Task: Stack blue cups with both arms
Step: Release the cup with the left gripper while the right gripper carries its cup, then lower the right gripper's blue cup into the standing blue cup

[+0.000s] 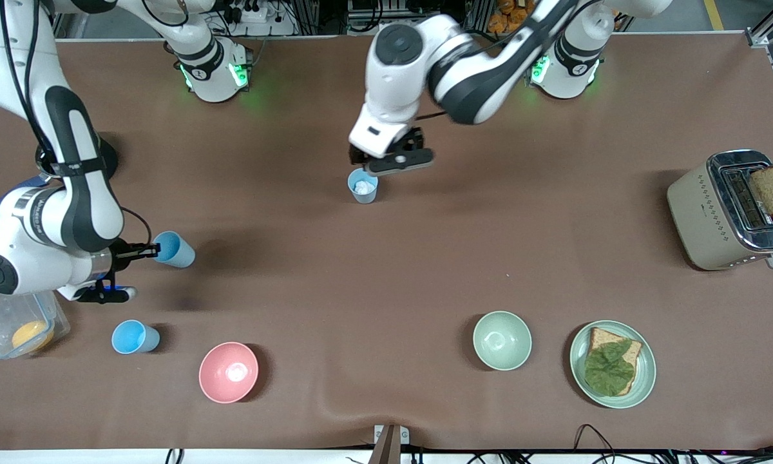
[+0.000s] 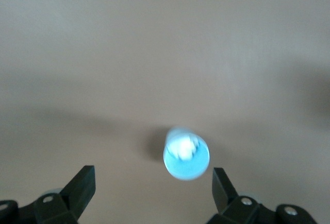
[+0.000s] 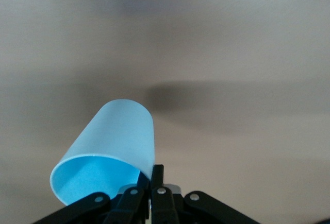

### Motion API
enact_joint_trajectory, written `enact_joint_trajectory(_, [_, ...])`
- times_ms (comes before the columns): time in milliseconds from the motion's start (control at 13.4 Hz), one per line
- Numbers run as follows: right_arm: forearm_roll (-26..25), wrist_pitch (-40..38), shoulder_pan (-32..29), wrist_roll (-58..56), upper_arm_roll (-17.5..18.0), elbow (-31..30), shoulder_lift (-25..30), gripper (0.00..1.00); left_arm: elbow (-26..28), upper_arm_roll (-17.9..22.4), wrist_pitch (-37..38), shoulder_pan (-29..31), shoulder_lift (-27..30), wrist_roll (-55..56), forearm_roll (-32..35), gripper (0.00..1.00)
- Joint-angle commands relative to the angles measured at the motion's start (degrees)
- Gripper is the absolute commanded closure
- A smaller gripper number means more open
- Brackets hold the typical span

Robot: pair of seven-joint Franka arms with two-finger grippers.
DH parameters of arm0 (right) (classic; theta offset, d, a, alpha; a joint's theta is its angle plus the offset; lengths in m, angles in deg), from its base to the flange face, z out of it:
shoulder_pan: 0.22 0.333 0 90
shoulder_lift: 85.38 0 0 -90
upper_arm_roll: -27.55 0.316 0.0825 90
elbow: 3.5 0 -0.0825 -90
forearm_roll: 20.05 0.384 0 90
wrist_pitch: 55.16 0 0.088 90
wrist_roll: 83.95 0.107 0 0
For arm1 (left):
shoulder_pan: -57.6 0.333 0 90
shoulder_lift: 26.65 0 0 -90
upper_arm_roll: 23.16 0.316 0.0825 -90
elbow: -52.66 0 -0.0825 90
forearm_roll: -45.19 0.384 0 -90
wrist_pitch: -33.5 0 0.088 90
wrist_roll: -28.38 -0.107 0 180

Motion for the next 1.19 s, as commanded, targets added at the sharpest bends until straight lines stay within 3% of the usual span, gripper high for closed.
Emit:
enact_joint_trajectory(0, [3.7,-2.8,4.1,7.1,0.0,-0.3,2.0,1.0,1.9,-0.4,2.3,9.2,5.6,-0.4,1.3,0.0])
enact_joint_trajectory(149, [4.0,-3.5,6.3,10.8,-0.1,-0.3,2.6,1.0,1.8,-0.4,3.4,13.8,8.0,-1.1,2.5,0.0])
enact_joint_trajectory(522, [8.8,-5.1,11.9,19.3,0.0,-0.7,3.2,1.0,1.8,-0.6,12.7,23.7,14.8,-16.6,2.4,0.0])
enact_joint_trajectory(821, [8.9,-6.9,23.3,38.0,0.0,-1.9,6.9,1.0,1.1,-0.5,18.0,28.1,17.9,-29.5,1.4,0.0])
enact_joint_trajectory(896, [9.4,-7.1,24.9,40.9,0.2,-2.0,7.3,1.0,0.6,0.9,19.3,28.2,18.4,-33.4,0.4,0.0])
enact_joint_trajectory(1045, [14.2,-8.2,27.9,45.9,0.4,-2.6,9.1,1.0,0.0,12.8,21.7,19.4,19.3,-38.8,-0.6,0.0])
enact_joint_trajectory(1119, [14.7,-8.4,30.3,49.4,0.4,-3.3,10.0,1.0,-1.1,16.7,23.7,18.2,19.2,-41.8,-2.4,0.0])
